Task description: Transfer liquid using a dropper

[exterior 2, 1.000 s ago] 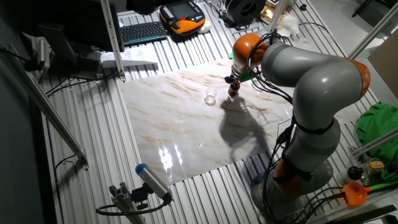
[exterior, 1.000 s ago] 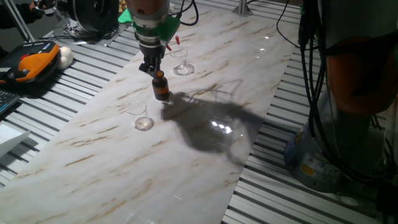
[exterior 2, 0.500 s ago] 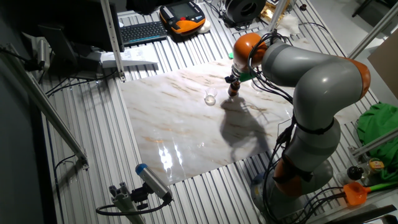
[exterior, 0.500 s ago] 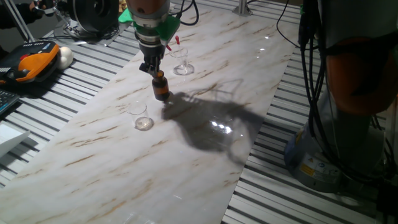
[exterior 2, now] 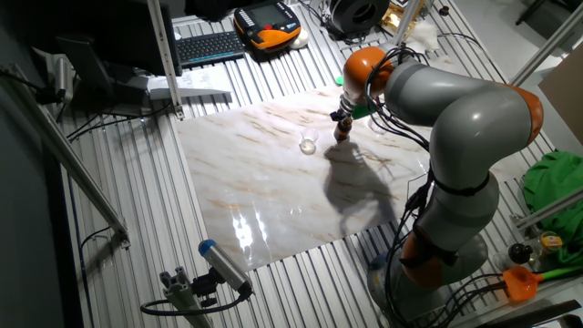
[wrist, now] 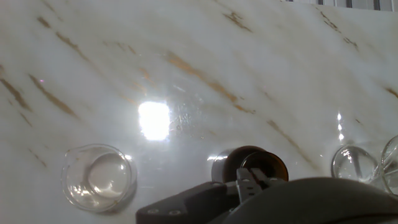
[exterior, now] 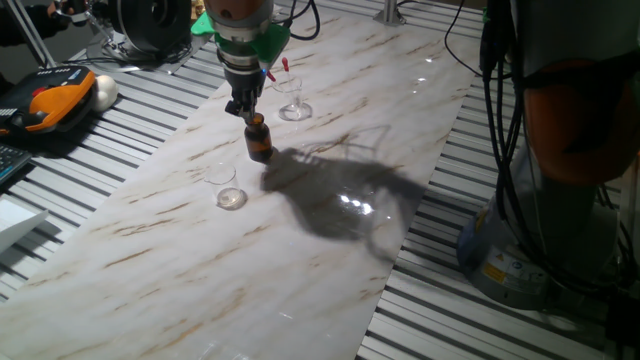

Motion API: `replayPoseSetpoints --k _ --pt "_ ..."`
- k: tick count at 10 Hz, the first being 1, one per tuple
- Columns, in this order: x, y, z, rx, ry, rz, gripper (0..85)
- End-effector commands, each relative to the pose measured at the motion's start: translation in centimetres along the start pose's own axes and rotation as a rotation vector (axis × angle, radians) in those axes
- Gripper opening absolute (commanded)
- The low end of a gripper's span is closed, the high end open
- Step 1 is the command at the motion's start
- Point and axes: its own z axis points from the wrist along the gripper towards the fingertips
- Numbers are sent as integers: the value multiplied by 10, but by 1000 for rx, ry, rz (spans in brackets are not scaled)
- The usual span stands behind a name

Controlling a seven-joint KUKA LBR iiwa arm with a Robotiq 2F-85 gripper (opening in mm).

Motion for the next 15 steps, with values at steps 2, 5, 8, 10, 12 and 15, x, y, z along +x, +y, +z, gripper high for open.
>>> replayPoseSetpoints --k 2,5,8,10,12,15 --pt "0 0 0 18 -1 10 0" --pt "0 -1 -1 36 -13 23 340" --pt "0 -1 -1 35 -17 26 340" --pt "0 -1 0 33 -17 26 340" --pt "0 -1 3 32 -19 27 340" --pt "1 -2 7 47 -20 22 340"
